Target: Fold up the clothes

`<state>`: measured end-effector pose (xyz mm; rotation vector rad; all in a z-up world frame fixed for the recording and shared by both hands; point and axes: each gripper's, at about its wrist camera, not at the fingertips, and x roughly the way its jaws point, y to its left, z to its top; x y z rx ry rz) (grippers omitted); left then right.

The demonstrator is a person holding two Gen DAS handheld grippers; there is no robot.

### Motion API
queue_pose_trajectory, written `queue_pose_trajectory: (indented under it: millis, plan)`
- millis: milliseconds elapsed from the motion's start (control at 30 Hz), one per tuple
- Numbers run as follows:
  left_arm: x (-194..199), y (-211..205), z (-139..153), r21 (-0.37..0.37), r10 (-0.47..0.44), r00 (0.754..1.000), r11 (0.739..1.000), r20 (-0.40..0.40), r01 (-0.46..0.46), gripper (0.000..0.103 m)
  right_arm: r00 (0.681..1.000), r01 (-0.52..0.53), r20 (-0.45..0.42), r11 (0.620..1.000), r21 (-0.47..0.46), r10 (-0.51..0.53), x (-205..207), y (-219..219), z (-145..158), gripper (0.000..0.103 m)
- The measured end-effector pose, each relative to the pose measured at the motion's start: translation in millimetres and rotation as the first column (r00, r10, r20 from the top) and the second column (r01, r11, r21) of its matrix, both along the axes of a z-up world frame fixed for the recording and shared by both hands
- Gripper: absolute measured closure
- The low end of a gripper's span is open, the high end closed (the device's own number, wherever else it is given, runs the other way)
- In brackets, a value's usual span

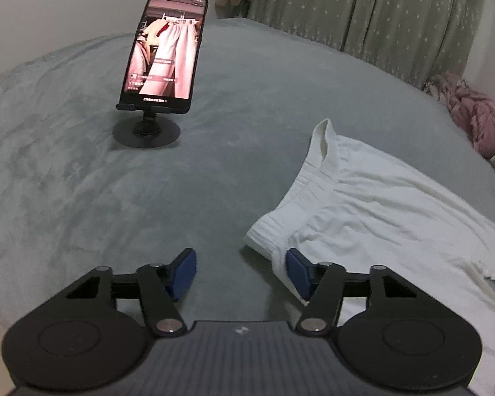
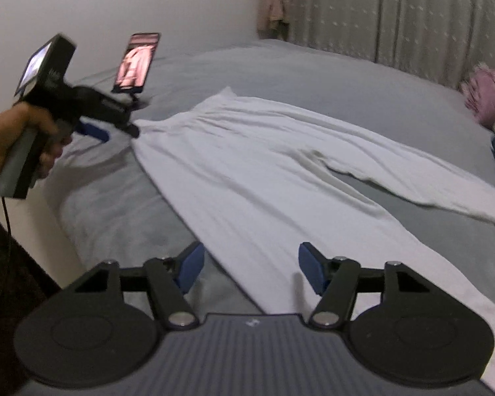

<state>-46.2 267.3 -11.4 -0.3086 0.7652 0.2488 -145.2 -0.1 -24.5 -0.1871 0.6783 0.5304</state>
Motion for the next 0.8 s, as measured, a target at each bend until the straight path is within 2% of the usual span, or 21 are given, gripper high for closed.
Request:
queue_pose_trajectory:
  millis: [200,333,500,567,667,733,800]
  plan:
    - [0.7,5.5,0.3,-0.051,-0.001,1.000,0.999,0.007,0.001,0.058,0.998,-0.036,0.042,0.997,-0.071,0.039,-3.2,24.2,-7.3,0.051]
    - [2.4,5.4,1.0,-0.075,-0.008,1.000,0.997,0.013,0.009,0.059,0.996,-0.037,0.078,0.994,-0.104,0.045,-5.8,30.5,-7.8,0.055]
    - [8.1,4.9,-1.8,-0.132,-0.012,1.000,0.991,0.013,0.013,0.059,0.996,-0.030,0.083,0.993,-0.114,0.040,-4.3,33.1,-11.1,0.061]
    - [10.2,4.3,-2.8,-0.134,-0.011,1.000,0.991,0.013,0.013,0.064,0.996,-0.026,0.078,0.994,-0.104,0.034,-2.5,32.3,-12.0,0.066]
    - [12.4,4.6,-4.6,-0.140,-0.010,1.000,0.990,0.013,0.012,0.083,0.997,-0.025,0.064,0.996,-0.087,0.031,0.3,30.5,-12.7,0.073]
    - [12.8,5.8,-6.1,-0.144,0.001,1.000,0.990,0.011,0.000,0.096,0.998,-0.029,0.054,0.997,-0.073,0.033,1.8,29.9,-13.1,0.085]
    - [12.8,6.9,-6.5,-0.119,0.037,0.999,0.992,-0.012,-0.039,0.098,0.999,-0.037,0.038,0.998,-0.054,0.039,2.6,29.4,-12.8,0.093]
